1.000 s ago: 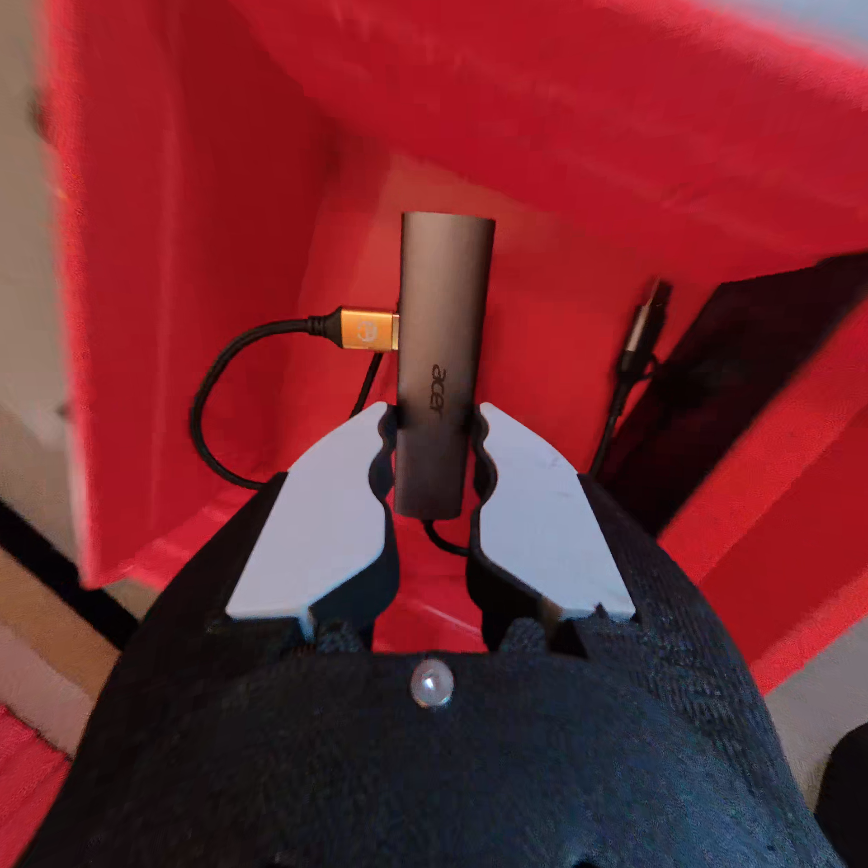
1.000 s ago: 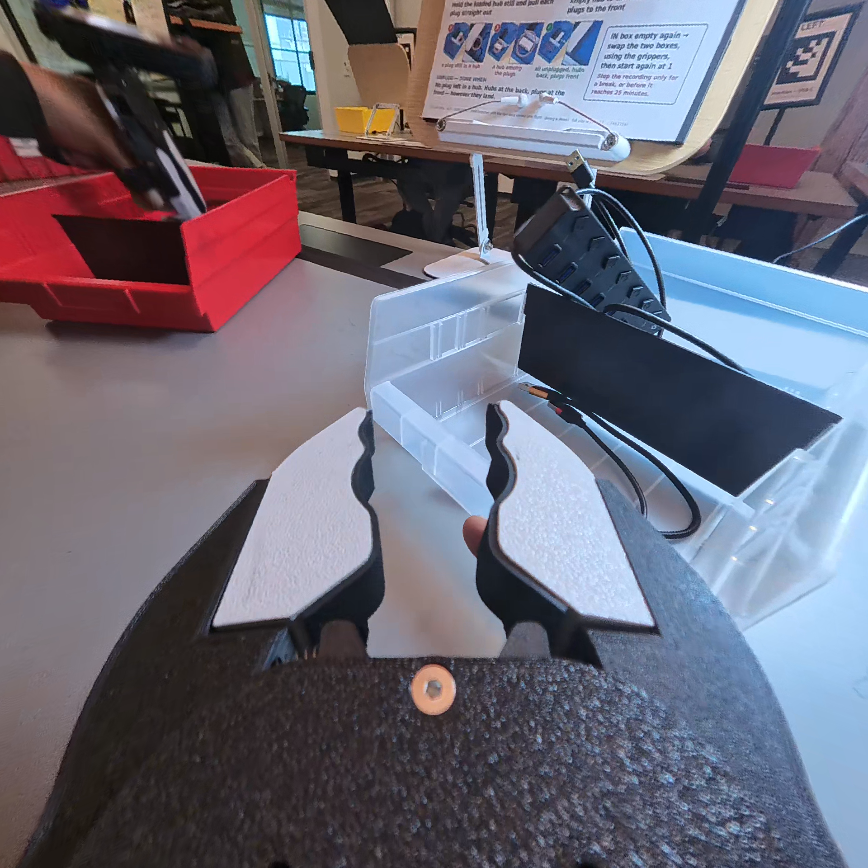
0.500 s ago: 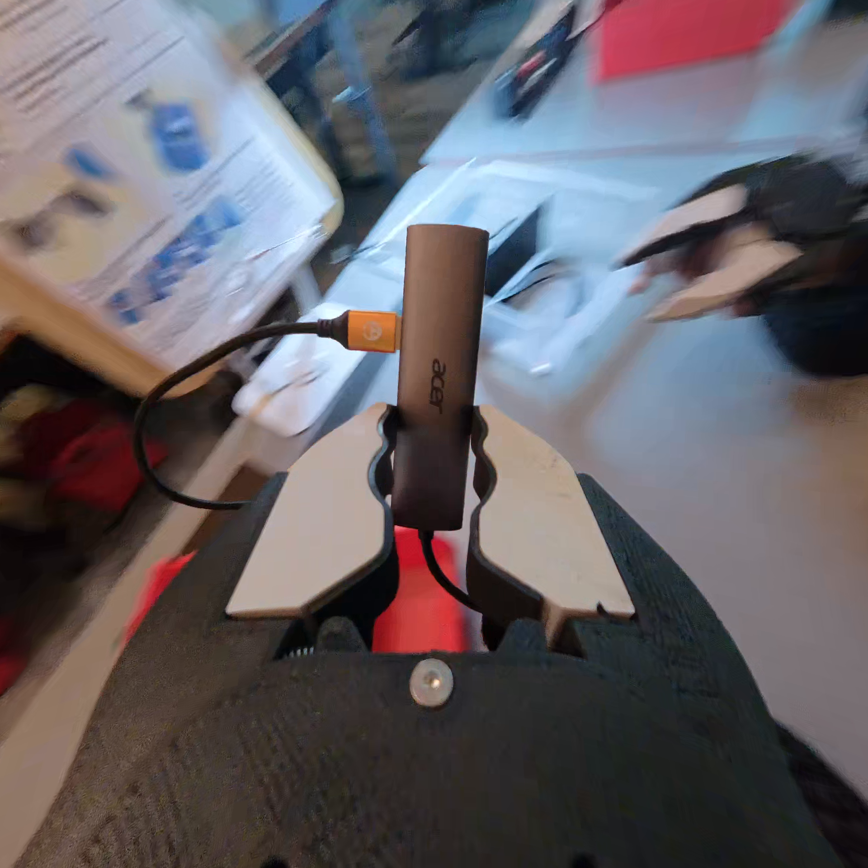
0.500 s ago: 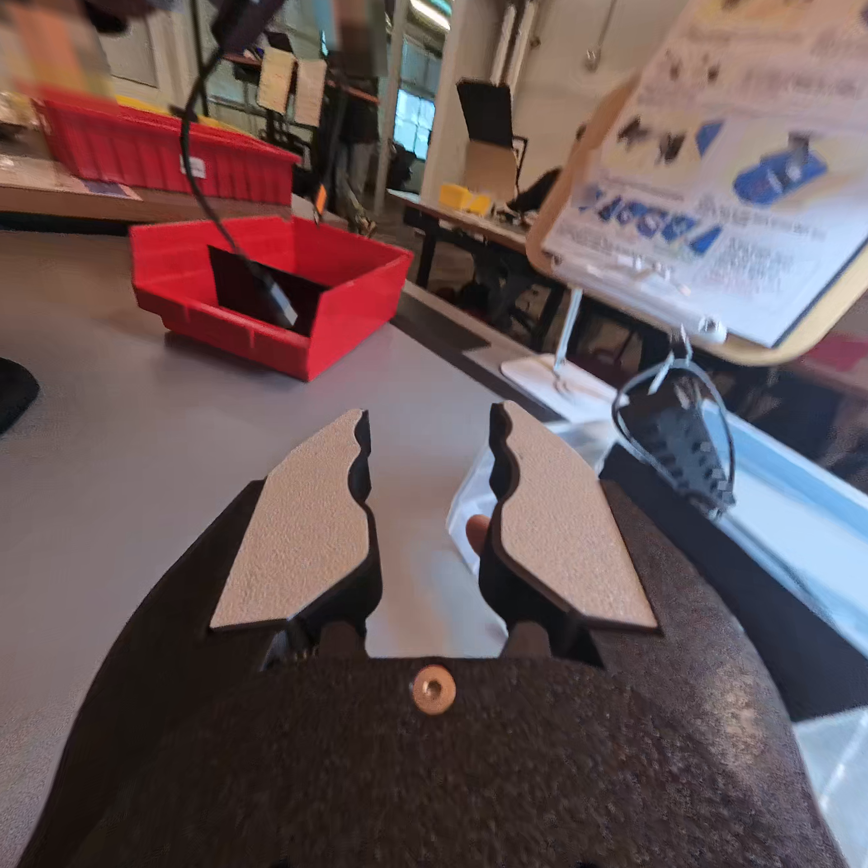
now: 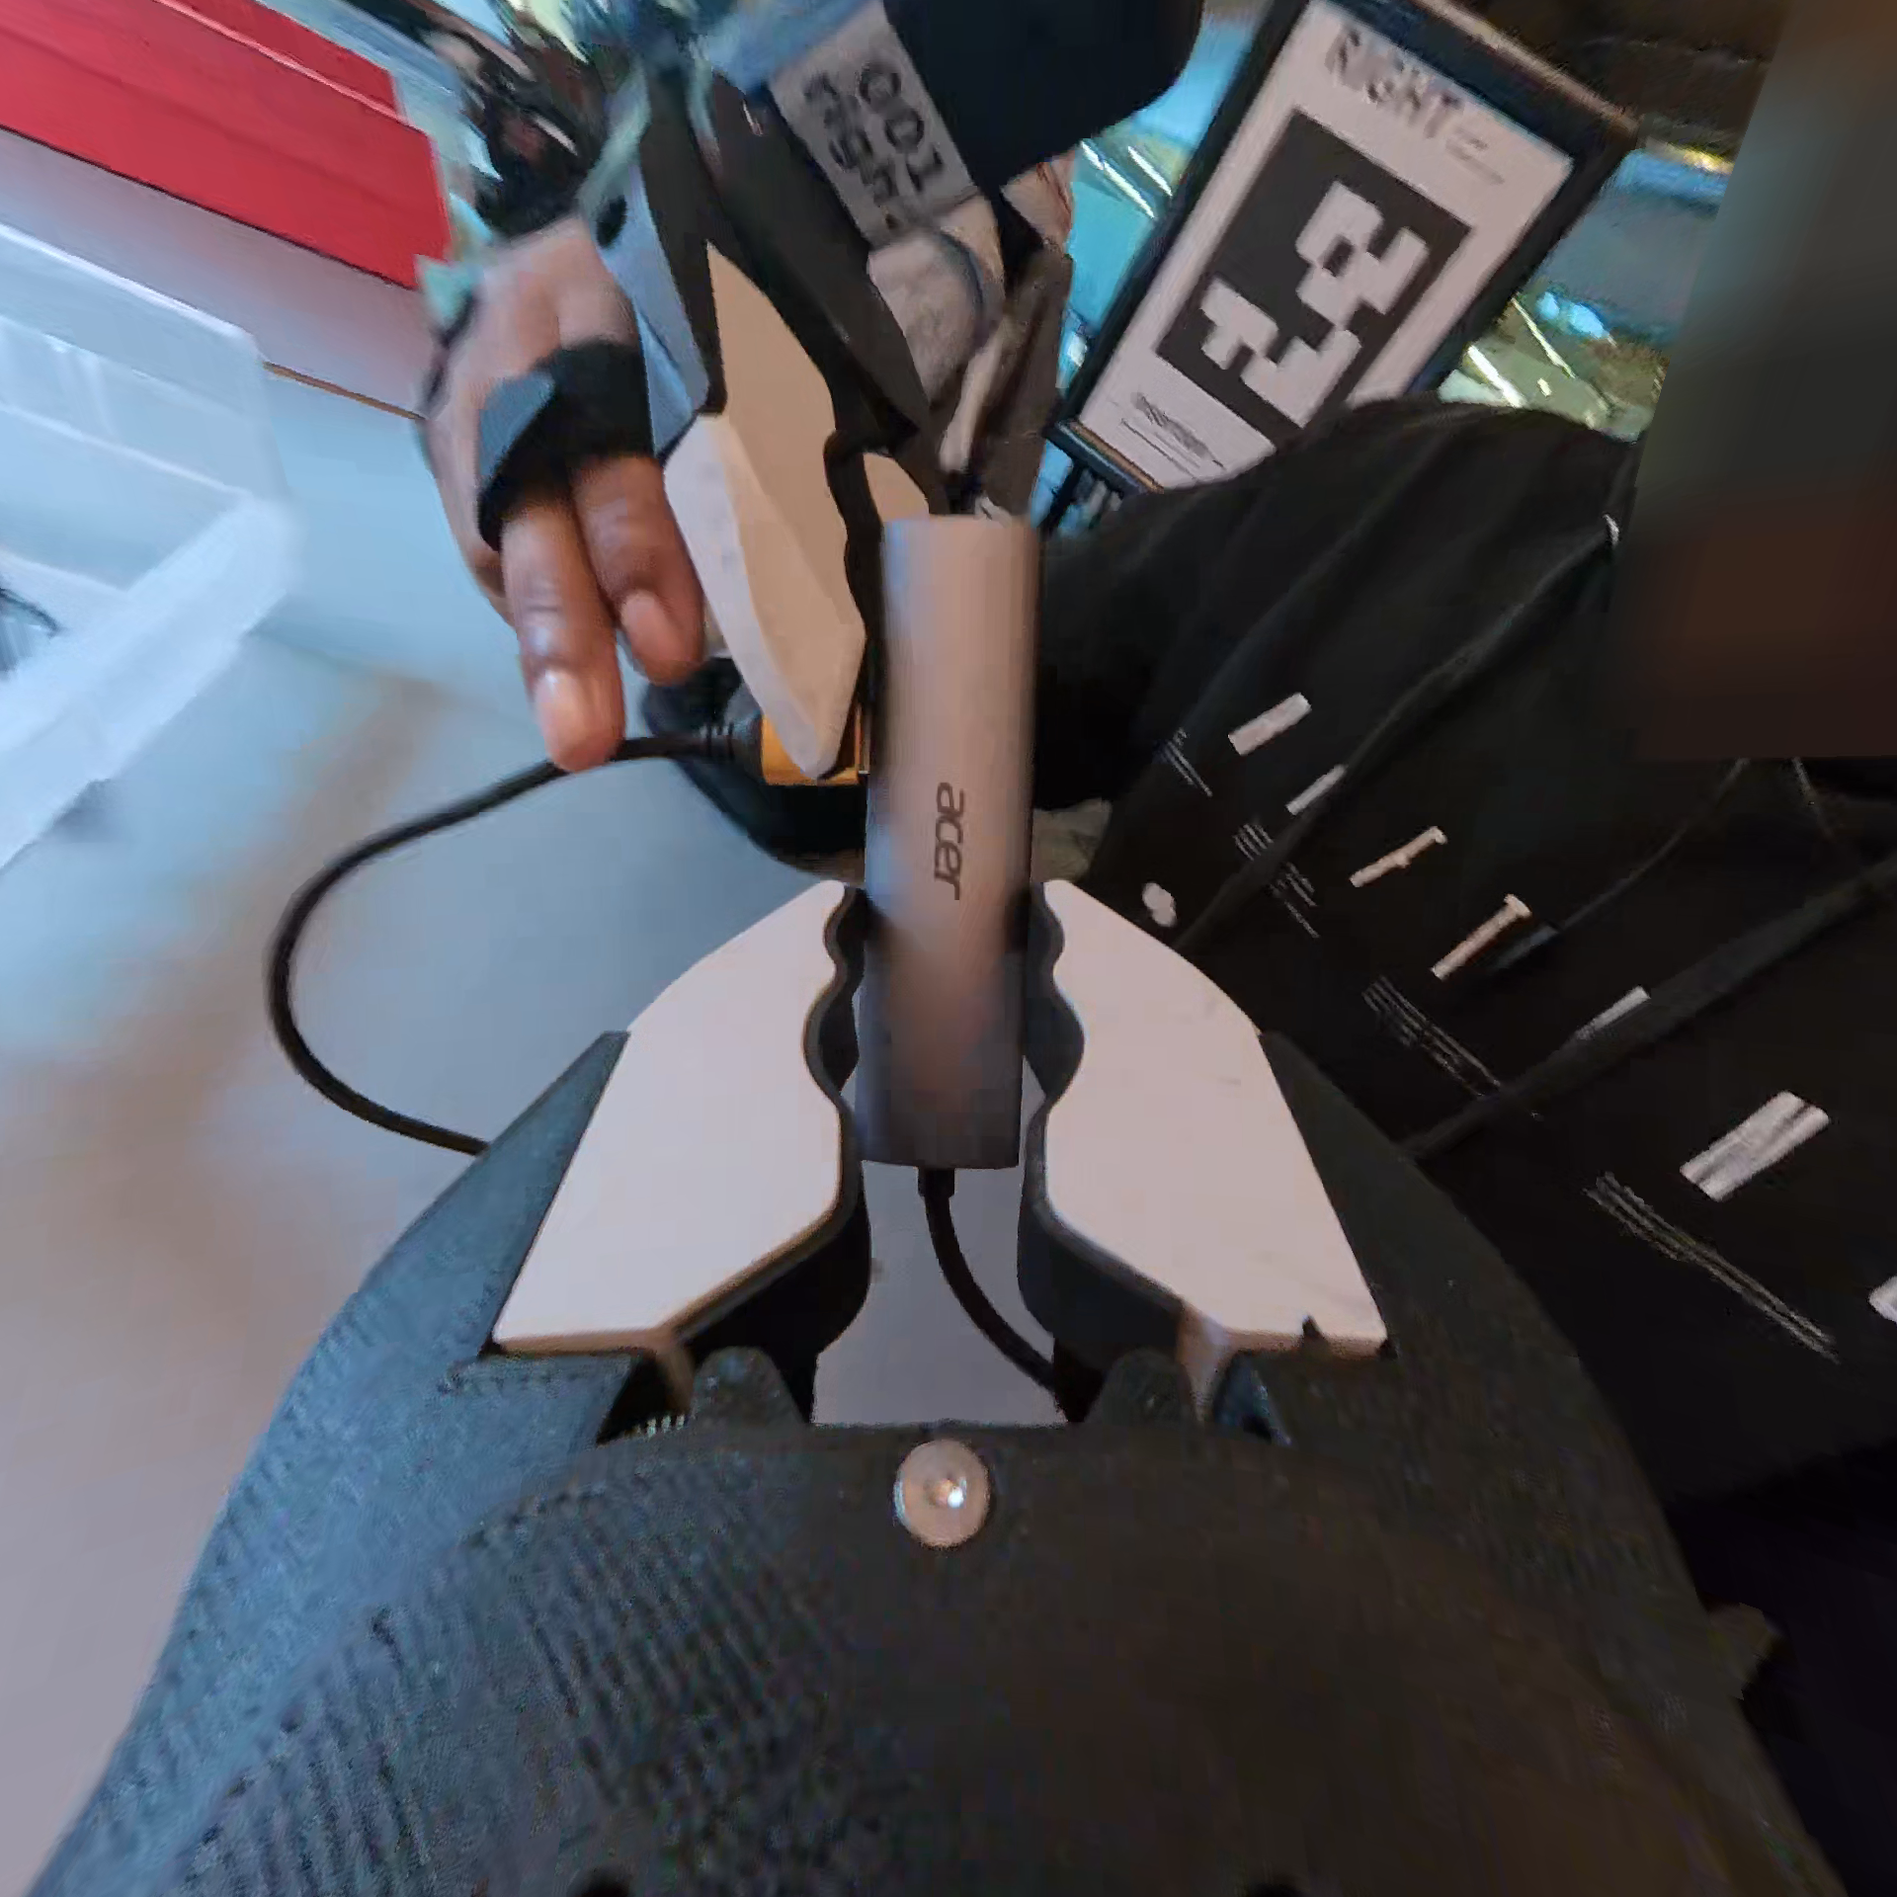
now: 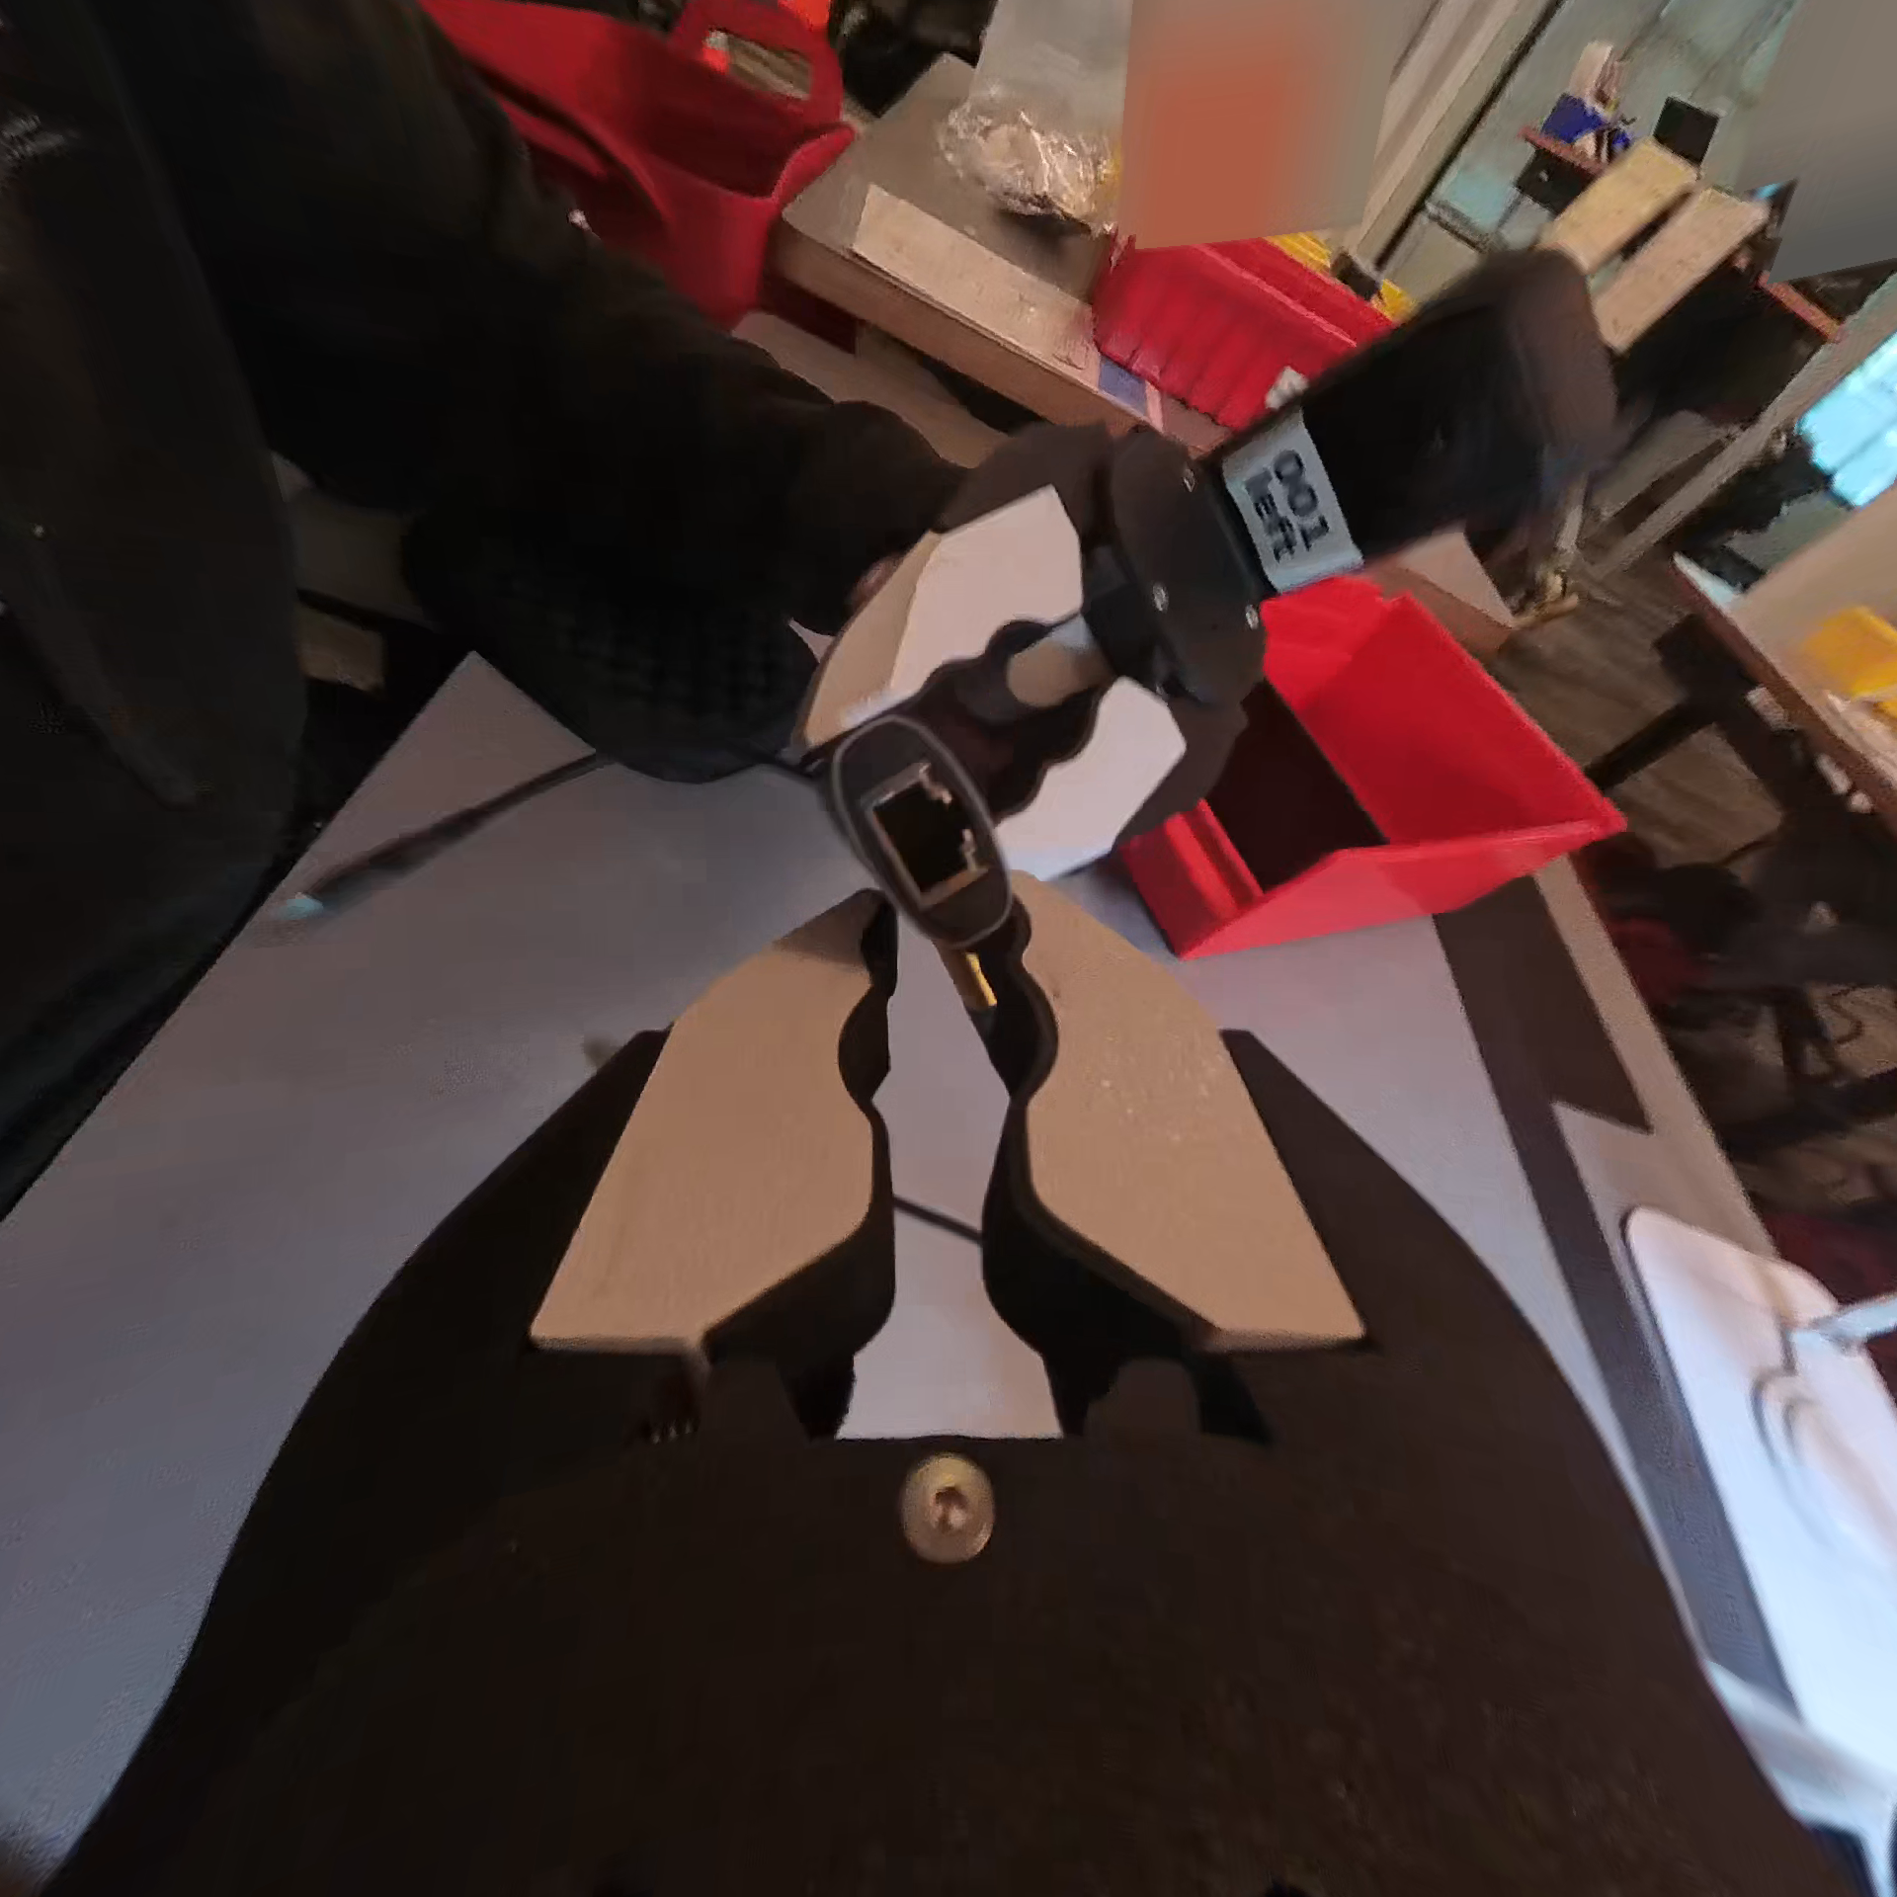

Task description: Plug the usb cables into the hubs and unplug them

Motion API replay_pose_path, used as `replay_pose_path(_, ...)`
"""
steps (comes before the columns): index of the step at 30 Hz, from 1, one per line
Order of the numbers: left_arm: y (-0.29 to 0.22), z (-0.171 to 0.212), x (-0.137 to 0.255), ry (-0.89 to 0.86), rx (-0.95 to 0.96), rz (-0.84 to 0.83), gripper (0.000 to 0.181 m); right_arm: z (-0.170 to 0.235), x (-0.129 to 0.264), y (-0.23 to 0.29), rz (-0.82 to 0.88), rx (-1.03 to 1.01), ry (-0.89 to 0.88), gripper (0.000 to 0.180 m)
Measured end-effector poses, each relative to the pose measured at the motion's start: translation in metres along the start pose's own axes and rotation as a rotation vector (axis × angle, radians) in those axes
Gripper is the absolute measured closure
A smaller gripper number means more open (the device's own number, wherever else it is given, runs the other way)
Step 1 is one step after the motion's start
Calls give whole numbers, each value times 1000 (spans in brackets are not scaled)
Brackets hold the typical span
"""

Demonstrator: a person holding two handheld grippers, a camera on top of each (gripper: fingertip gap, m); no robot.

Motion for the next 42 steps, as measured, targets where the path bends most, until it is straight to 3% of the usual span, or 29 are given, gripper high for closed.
replay_pose_path(2,13,-8,12,-80,17,-81,153,12,1,-8,50,-33,35,168)
replay_pose_path(4,31,-11,21,-97,-69,-266,151,21,2,-14,83,-59,65,172)
replay_pose_path(9,52,4,16,152,-402,-663,148,44,-17,-19,138,-50,212,172)
replay_pose_path(11,65,8,22,254,-528,-829,163,52,-24,-19,143,-35,266,172)
replay_pose_path(14,72,14,29,352,-637,-932,164,61,-32,-20,186,44,349,172)
replay_pose_path(17,68,13,32,334,-664,-929,164,59,-34,-22,218,102,362,172)
replay_pose_path(33,40,-4,29,66,-585,-712,165,33,-28,-19,170,-30,213,171)
replay_pose_path(42,31,-13,30,8,-572,-672,166,25,-26,-21,110,-130,105,171)
Point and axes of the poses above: each gripper's, where its closed fingertips meet, x back along the fingers, z out of its underside, y = z × x across the jaws, the point moved 1 cm from there along x, back along the fingers, and after that the axes turned 6 degrees about x, right-handed, at the moved point
